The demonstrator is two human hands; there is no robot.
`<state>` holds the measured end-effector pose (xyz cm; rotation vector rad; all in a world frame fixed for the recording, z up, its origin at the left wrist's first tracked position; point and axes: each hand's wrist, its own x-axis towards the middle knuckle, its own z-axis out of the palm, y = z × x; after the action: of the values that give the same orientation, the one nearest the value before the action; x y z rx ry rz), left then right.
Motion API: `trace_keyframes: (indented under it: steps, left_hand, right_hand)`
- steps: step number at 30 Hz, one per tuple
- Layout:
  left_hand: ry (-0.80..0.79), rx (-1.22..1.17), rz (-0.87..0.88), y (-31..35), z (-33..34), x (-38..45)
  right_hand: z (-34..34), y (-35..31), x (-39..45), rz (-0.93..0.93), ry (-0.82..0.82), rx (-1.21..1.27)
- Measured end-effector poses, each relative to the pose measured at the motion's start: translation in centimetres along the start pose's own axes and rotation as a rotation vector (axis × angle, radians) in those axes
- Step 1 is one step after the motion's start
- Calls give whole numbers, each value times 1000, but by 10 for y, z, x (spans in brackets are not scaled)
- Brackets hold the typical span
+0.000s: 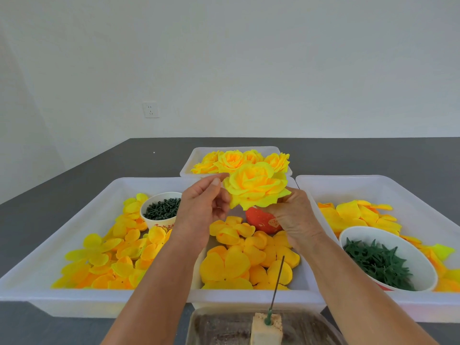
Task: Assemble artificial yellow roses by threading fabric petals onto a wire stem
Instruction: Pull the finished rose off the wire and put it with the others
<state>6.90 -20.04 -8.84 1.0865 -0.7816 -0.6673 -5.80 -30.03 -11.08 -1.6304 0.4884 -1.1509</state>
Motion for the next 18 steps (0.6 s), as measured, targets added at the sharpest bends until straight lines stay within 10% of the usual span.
trace_keyframes:
  steps: [9, 18]
  left_hand:
    - [-56, 113, -370, 3, 0, -1]
    - [-31, 89, -190, 0, 0, -1]
  right_hand:
    - [-1, 1, 2, 9, 59, -13]
    - [-3, 8, 6, -141, 95, -298]
